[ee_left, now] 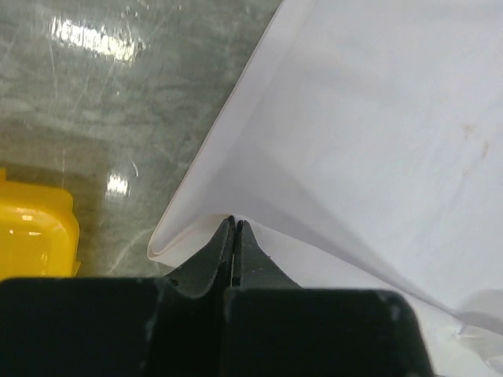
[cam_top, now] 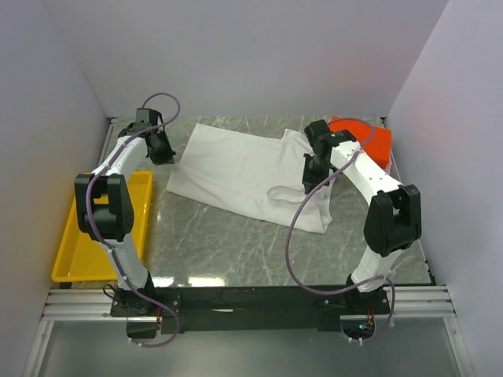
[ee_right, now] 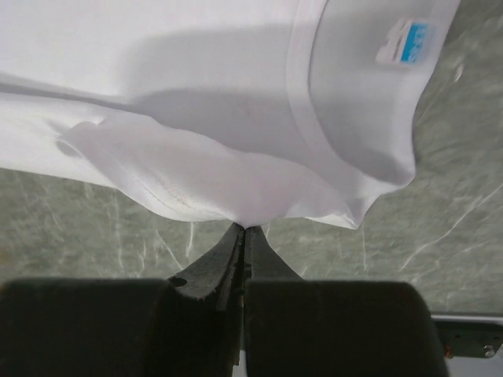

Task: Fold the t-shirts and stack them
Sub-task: Fold the tshirt

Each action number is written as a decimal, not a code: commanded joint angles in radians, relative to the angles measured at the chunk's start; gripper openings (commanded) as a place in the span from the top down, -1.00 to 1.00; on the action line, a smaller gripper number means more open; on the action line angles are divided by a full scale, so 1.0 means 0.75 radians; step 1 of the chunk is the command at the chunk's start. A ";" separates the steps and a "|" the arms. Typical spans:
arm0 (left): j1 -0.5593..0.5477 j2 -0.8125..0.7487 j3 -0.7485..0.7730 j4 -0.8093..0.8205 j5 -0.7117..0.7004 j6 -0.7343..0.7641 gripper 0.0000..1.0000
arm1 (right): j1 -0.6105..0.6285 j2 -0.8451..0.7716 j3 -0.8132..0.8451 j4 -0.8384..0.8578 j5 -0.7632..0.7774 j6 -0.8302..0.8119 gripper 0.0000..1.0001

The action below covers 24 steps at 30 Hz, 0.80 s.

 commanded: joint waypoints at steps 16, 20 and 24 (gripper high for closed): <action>0.006 0.288 0.381 -0.042 0.059 0.066 0.99 | -0.140 0.273 0.425 -0.067 0.053 -0.133 1.00; 0.010 0.348 0.457 -0.067 0.049 0.062 0.99 | -0.146 0.324 0.450 -0.059 0.053 -0.150 1.00; 0.016 0.386 0.473 -0.069 0.045 0.056 0.99 | -0.150 0.383 0.474 -0.049 0.053 -0.160 1.00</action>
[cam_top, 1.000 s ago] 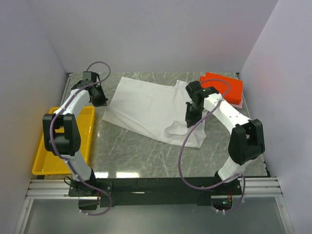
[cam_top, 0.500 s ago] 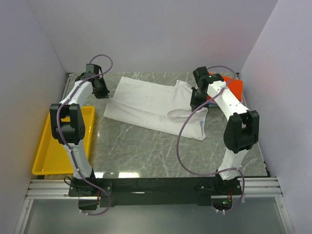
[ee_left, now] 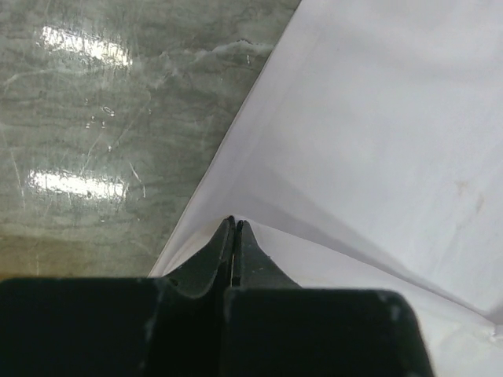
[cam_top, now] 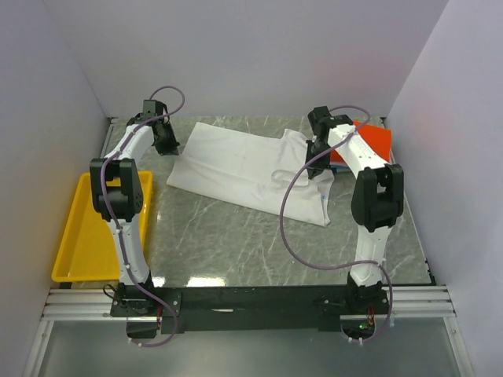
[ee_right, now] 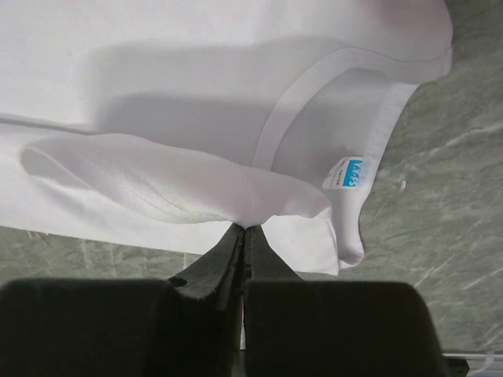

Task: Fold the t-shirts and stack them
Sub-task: Fold the tshirt

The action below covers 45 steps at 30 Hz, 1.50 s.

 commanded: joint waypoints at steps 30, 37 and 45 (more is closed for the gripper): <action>-0.070 -0.191 -0.394 0.359 0.251 -0.200 -0.41 | -0.035 -0.340 -0.569 0.233 -0.101 0.043 -0.20; -0.070 -0.173 -0.466 0.378 0.243 -0.202 -0.43 | -0.041 -0.438 -0.795 0.280 -0.064 0.076 -0.19; -0.070 -0.118 -0.474 0.366 0.235 -0.157 -0.47 | -0.058 -0.381 -0.803 0.317 -0.045 0.082 -0.18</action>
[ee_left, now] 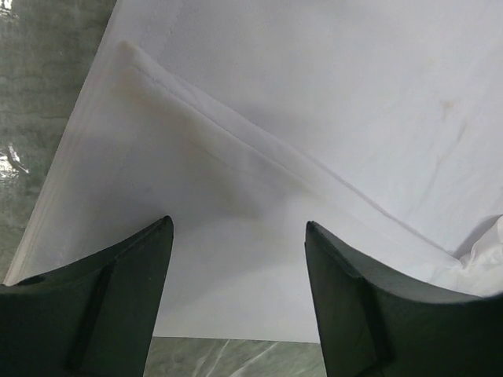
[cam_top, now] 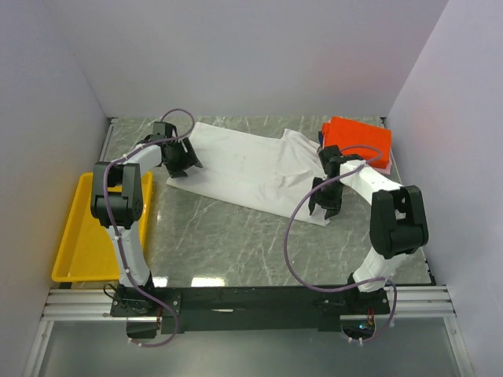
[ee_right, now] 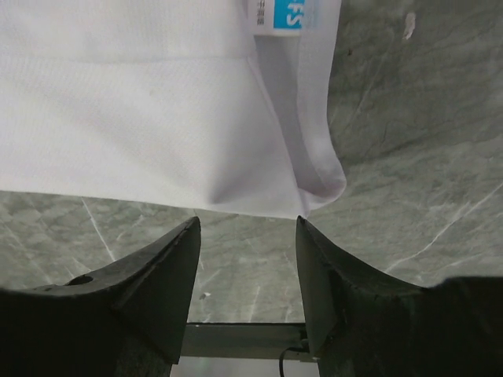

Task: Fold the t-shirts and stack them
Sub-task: Fold the tshirt

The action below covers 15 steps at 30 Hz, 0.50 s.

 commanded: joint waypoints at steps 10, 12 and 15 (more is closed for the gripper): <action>0.002 0.059 0.006 -0.013 0.002 0.063 -0.47 | -0.050 0.096 -0.019 0.091 0.032 -0.013 0.09; 0.002 0.063 -0.012 -0.019 0.000 0.071 -0.47 | -0.052 0.108 -0.030 0.089 0.024 -0.015 0.11; 0.004 0.047 -0.039 -0.046 -0.033 0.087 -0.47 | -0.052 0.124 -0.048 0.063 0.016 -0.019 0.11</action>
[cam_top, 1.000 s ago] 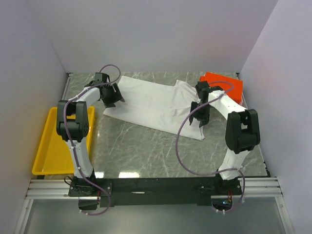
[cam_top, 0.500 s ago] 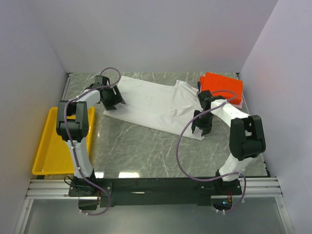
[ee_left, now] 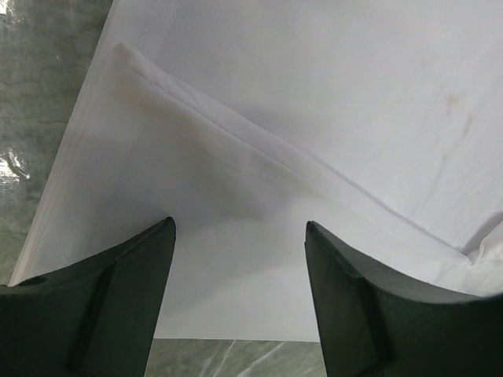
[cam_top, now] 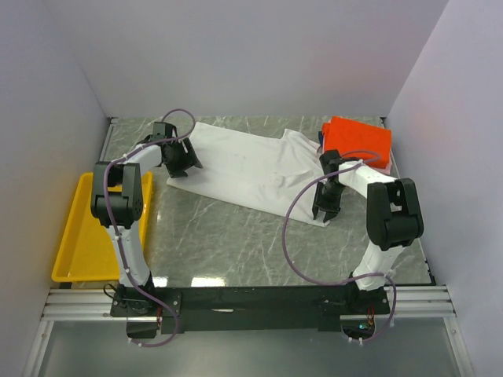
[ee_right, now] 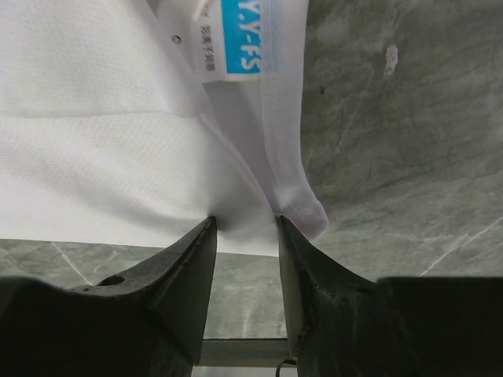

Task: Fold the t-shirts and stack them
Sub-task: Fold the tshirt

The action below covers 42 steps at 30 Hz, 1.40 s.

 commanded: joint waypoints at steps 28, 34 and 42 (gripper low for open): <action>0.005 -0.383 -0.562 -0.150 -0.226 0.075 -0.50 | 0.031 -0.282 -0.356 -0.194 -0.243 -0.003 0.11; -0.019 -0.413 -0.454 -0.160 -0.168 0.081 -0.50 | 0.045 -0.323 -0.209 -0.298 -0.235 -0.019 0.06; -0.048 -0.395 -0.227 -0.193 -0.148 0.067 -0.52 | 0.045 -0.235 0.141 -0.331 -0.194 -0.046 0.00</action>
